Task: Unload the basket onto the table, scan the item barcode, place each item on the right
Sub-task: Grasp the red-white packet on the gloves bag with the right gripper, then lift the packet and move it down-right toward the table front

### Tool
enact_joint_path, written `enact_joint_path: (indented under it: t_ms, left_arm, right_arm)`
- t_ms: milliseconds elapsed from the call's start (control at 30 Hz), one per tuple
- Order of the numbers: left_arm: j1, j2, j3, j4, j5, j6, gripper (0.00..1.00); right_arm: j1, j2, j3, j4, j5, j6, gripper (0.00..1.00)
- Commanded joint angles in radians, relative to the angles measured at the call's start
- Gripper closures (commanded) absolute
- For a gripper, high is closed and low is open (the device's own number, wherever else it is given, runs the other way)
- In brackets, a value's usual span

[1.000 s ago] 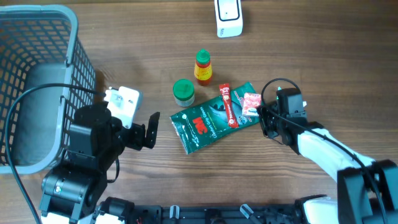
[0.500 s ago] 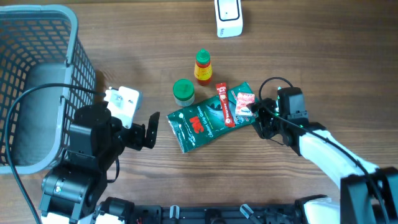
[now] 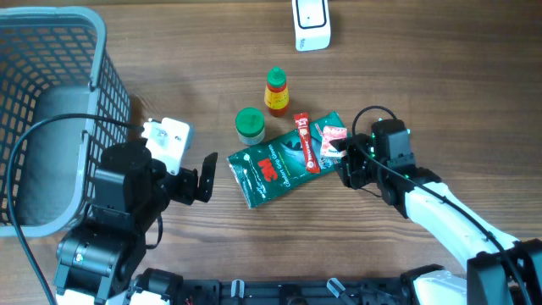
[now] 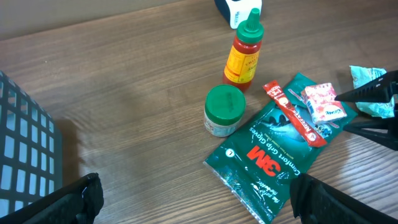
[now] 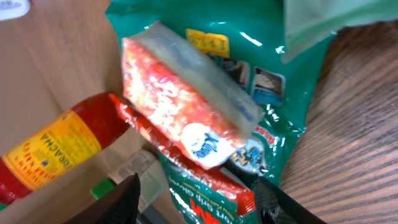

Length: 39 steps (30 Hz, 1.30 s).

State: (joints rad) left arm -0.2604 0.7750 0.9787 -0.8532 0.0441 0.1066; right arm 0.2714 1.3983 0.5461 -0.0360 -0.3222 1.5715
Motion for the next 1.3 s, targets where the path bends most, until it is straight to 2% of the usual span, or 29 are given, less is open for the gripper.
enact_joint_path:
  t_ms: [0, 167, 233, 333, 400, 467, 500, 533, 567, 767, 933, 1133, 1267]
  left_arm:
    - [0.005, -0.002, -0.001, 0.002, 0.015, -0.007, 0.0]
    - [0.005, -0.002, -0.001, 0.002, 0.015, -0.007, 0.0]
    - [0.005, -0.002, -0.001, 0.002, 0.015, -0.007, 0.0]
    - [0.005, -0.002, -0.001, 0.002, 0.015, -0.007, 0.0]
    - [0.005, -0.002, -0.001, 0.002, 0.015, -0.007, 0.0]
    - [0.005, -0.002, -0.001, 0.002, 0.015, -0.007, 0.0]
    - [0.005, -0.002, -0.001, 0.002, 0.015, -0.007, 0.0]
    - [0.005, -0.002, -0.001, 0.002, 0.015, -0.007, 0.0]
    - [0.005, -0.002, -0.001, 0.002, 0.015, -0.007, 0.0]
    - [0.005, -0.002, -0.001, 0.002, 0.015, -0.007, 0.0]
    - [0.005, -0.002, -0.001, 0.002, 0.015, -0.007, 0.0]
    - [0.005, -0.002, -0.001, 0.002, 0.015, -0.007, 0.0]
    - [0.005, -0.002, -0.001, 0.002, 0.015, -0.007, 0.0]
  right_arm:
    - [0.018, 0.041, -0.002, 0.002, 0.114, 0.056, 0.44]
    - [0.018, 0.126, -0.002, 0.05, 0.195, 0.068, 0.51]
    - [0.018, 0.189, -0.002, 0.122, 0.156, 0.08, 0.57]
    - [0.017, 0.232, -0.002, 0.167, 0.06, 0.081, 0.58]
    - [0.017, 0.227, -0.002, 0.206, 0.039, 0.078, 0.57]
    - [0.017, 0.227, -0.002, 0.215, 0.041, 0.078, 0.6]
    - [0.017, 0.227, -0.002, 0.206, 0.057, 0.078, 0.67]
    - [0.017, 0.228, -0.002, 0.195, 0.067, 0.077, 0.85]
    - [0.017, 0.229, -0.002, 0.186, 0.067, 0.077, 0.96]
    - [0.011, 0.216, -0.002, 0.189, -0.021, -0.074, 0.96]
    - [-0.051, 0.116, -0.002, 0.166, -0.317, -0.232, 0.96]
    - [-0.126, -0.011, -0.002, -0.101, -0.692, -0.384, 0.96]
    - [-0.126, -0.011, -0.002, -0.236, -0.951, -0.399, 0.96]
